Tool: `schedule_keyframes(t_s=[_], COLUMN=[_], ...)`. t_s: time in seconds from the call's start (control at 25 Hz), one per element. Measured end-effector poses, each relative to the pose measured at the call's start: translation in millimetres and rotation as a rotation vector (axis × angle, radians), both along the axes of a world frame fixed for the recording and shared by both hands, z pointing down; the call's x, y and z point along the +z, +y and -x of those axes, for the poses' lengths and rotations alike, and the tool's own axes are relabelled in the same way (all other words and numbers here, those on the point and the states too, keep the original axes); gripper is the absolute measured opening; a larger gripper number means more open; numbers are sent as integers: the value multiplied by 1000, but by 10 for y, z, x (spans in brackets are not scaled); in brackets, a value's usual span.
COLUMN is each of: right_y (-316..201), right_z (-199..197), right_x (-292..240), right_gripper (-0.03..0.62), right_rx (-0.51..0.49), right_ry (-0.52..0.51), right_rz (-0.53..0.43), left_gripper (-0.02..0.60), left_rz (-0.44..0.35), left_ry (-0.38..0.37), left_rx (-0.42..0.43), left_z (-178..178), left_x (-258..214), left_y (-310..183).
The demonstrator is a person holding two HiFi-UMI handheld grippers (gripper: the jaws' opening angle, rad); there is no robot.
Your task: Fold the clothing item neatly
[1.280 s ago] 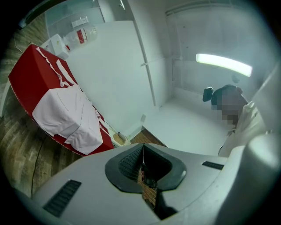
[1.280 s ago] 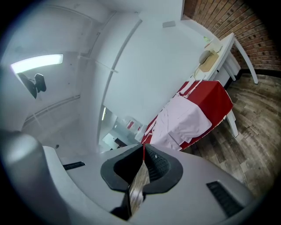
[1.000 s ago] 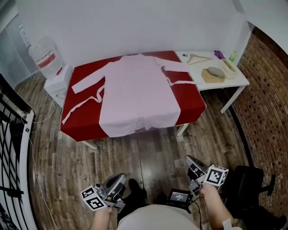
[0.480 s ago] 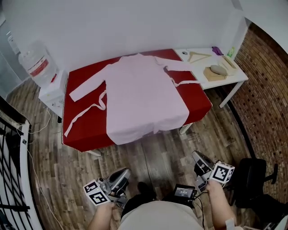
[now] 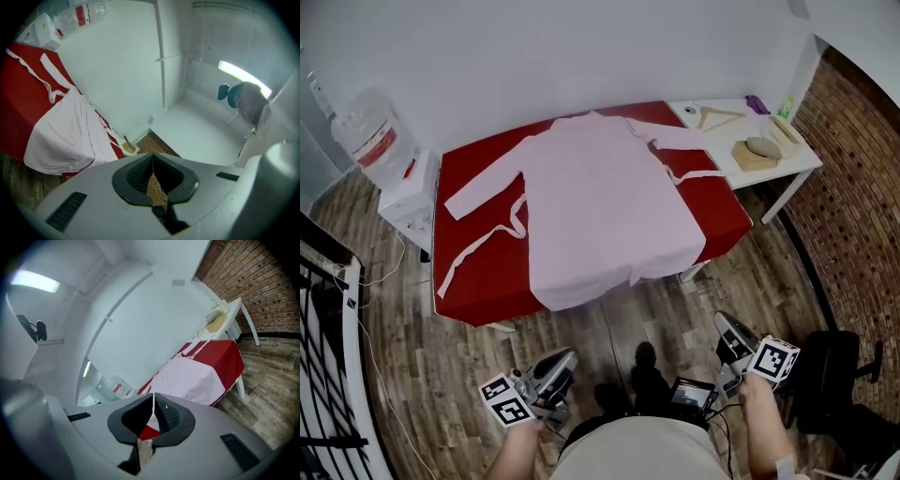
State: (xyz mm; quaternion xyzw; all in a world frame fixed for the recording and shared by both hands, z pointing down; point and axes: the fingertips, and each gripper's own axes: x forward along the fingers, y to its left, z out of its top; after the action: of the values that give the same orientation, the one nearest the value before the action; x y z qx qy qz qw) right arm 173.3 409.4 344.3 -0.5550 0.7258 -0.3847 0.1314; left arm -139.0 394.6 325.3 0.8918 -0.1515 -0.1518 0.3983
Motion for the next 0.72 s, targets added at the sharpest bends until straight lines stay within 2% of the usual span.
schedule_keyframes(t_s=[0.36, 0.72], right_y=[-841, -1705], right_z=[-264, -808], right_x=[138, 255], right_gripper=[15, 15], right_rx=[-47, -86], right_ry=[-11, -10], right_rz=[7, 38], left_gripper=[5, 5], left_rz=[16, 38], left_ry=[-50, -91], left_rx=[-91, -140], left_z=[-53, -577], left_x=[49, 91], left_y=[-578, -1368])
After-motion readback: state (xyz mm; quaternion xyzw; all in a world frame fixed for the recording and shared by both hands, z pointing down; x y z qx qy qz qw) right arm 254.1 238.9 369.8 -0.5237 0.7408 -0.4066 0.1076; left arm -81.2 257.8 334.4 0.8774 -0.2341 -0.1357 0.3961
